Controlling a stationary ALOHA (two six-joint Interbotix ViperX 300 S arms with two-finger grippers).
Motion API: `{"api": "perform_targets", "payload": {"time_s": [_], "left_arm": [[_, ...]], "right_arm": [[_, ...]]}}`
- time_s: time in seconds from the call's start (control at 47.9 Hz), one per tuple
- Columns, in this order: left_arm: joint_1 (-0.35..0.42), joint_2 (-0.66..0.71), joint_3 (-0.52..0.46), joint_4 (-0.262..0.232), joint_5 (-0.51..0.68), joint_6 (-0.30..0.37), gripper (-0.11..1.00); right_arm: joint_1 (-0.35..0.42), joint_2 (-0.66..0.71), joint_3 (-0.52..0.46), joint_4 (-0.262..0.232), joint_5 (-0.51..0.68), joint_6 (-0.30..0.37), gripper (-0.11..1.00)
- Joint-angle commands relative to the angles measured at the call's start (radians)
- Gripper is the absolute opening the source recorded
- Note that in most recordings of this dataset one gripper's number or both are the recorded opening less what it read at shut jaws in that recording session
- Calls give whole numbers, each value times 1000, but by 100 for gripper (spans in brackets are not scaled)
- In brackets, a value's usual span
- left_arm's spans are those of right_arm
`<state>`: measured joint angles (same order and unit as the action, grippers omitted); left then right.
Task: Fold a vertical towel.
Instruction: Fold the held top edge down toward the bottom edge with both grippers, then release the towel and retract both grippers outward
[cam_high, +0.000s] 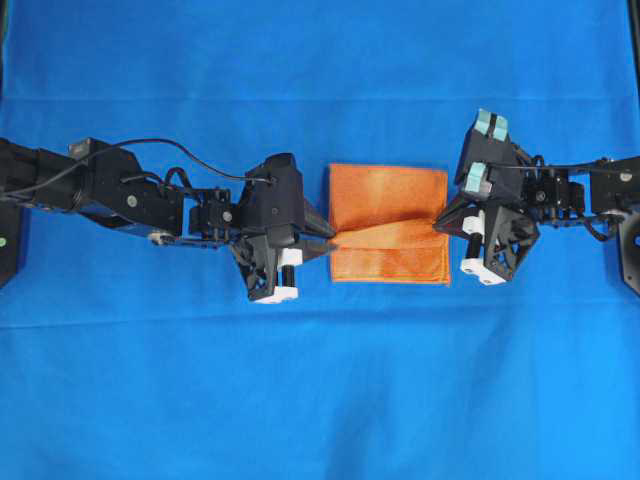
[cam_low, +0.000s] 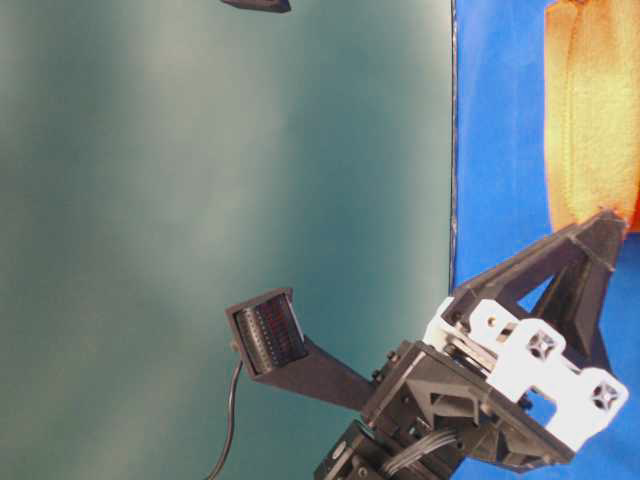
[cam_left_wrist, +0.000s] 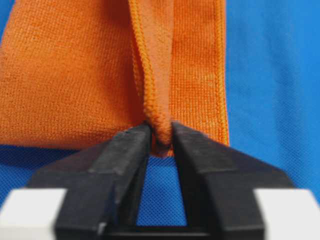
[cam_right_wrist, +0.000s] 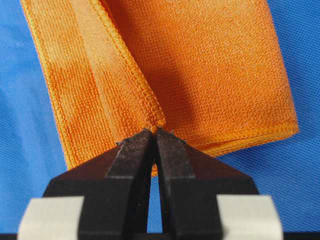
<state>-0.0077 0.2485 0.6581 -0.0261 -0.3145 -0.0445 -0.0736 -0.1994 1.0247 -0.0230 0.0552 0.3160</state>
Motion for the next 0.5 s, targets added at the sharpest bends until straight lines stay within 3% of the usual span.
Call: {"api": "perform_targets", "payload": {"time_s": [0.0, 0.188, 0.376, 0.438, 0.48], "left_arm": [[-5, -12, -20, -2, -6, 3, 28], [-21, -6, -37, 0, -6, 3, 44], [-52, -14, -46, 0, -3, 5, 54], [-63, -28, -43, 0, 3, 8, 60], [-69, -41, -41, 0, 6, 9, 64]], "right_arm": [[3, -6, -17, 2, -3, 3, 2], [9, -15, -25, 0, -2, 5, 5], [44, -46, -28, -3, 11, 2, 58], [57, -67, -28, -5, 18, 2, 67], [61, -84, -28, -6, 23, 2, 64]]}}
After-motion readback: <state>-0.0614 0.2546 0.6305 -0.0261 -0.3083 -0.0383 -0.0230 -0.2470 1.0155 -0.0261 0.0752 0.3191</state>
